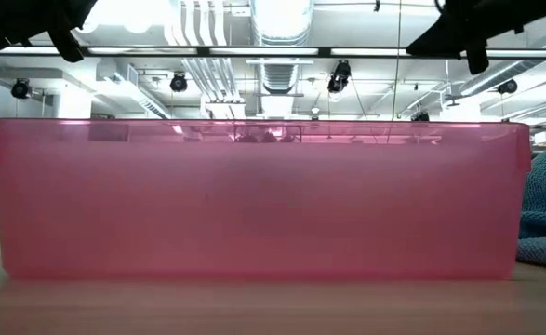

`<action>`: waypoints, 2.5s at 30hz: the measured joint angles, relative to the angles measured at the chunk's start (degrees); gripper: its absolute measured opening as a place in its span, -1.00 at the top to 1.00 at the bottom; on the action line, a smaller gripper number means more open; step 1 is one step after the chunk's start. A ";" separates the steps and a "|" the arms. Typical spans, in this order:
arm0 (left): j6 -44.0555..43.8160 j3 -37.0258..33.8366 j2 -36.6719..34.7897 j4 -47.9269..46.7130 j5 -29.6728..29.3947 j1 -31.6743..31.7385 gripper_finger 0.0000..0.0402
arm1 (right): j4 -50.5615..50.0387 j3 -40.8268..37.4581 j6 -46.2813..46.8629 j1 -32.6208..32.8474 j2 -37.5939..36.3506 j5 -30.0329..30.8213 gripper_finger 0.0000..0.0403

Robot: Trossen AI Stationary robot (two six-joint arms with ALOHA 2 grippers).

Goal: Fold microfiber towels
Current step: Fold the yellow microfiber cloth

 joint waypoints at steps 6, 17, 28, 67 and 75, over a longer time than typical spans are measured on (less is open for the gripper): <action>0.00 0.00 0.00 0.00 0.00 0.00 1.00 | -11.88 6.07 6.12 -1.46 6.28 -0.14 0.96; 0.00 0.02 0.00 0.17 -0.22 0.00 1.00 | -40.85 14.03 26.15 -12.35 17.87 -20.78 0.96; -0.02 0.02 0.00 0.18 -0.22 0.00 1.00 | -38.95 13.93 18.56 -23.96 29.41 -31.96 0.86; -0.02 0.04 0.00 0.20 -0.24 -0.02 1.00 | -18.44 13.85 5.82 -26.46 49.43 -42.04 0.40; -0.02 0.04 -0.02 0.20 -0.26 -0.02 1.00 | -18.59 13.85 4.46 -25.52 49.02 -42.24 0.93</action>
